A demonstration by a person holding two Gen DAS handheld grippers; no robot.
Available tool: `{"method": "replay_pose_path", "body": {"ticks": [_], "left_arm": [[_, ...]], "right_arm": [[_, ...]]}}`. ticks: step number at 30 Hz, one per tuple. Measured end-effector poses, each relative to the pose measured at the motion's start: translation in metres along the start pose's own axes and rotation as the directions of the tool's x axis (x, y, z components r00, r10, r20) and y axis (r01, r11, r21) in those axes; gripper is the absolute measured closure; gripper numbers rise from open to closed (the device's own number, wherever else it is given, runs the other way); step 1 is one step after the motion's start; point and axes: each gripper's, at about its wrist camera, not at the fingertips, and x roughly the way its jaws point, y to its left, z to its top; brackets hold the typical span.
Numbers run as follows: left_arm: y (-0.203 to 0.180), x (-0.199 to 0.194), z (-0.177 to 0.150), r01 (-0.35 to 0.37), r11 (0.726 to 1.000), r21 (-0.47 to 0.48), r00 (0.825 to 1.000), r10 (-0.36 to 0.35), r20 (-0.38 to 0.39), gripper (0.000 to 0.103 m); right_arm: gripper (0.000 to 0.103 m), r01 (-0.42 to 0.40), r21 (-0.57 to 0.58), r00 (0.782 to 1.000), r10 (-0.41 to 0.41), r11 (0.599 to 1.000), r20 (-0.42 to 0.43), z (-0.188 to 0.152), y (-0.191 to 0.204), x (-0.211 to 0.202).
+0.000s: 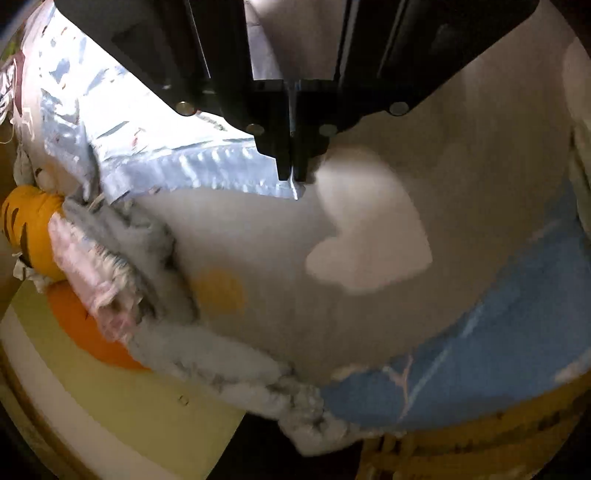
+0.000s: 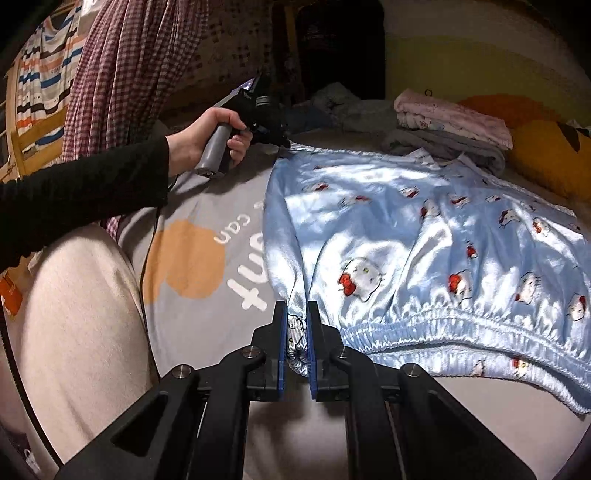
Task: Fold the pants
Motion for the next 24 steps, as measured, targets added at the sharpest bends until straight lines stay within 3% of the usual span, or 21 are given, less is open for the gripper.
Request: {"method": "replay_pose_path", "body": {"ticks": [4, 8, 13, 17, 22, 24], "left_arm": [[-0.041, -0.023, 0.027, 0.005, 0.997, 0.071, 0.998, -0.009, 0.057, 0.102], [-0.101, -0.043, 0.045, -0.016, 0.982, 0.188, 0.992, -0.008, 0.126, 0.102], [-0.17, -0.055, 0.06, 0.033, 0.97, 0.24, 0.987, -0.07, 0.146, 0.102], [-0.224, -0.055, 0.058, 0.069, 0.952, 0.298, 0.982, -0.117, 0.149, 0.102], [-0.291, -0.039, 0.041, 0.12, 0.931, 0.344, 0.98, -0.166, 0.108, 0.102], [-0.32, -0.036, 0.031, 0.133, 0.919, 0.372, 0.979, -0.181, 0.097, 0.102]], "right_arm": [[0.094, 0.011, 0.014, 0.998, -0.012, 1.0, 0.056, 0.007, -0.003, -0.016], [0.094, 0.071, 0.037, 0.991, -0.074, 0.997, 0.108, 0.012, -0.008, -0.031], [0.094, 0.117, 0.073, 0.978, -0.128, 0.99, 0.167, 0.016, -0.016, -0.052], [0.094, 0.171, 0.154, 0.965, -0.197, 0.973, 0.175, 0.017, -0.029, -0.068], [0.094, 0.274, 0.195, 0.921, -0.315, 0.942, 0.227, 0.009, -0.04, -0.094], [0.094, 0.269, 0.248, 0.917, -0.327, 0.931, 0.231, 0.007, -0.051, -0.103]]}}
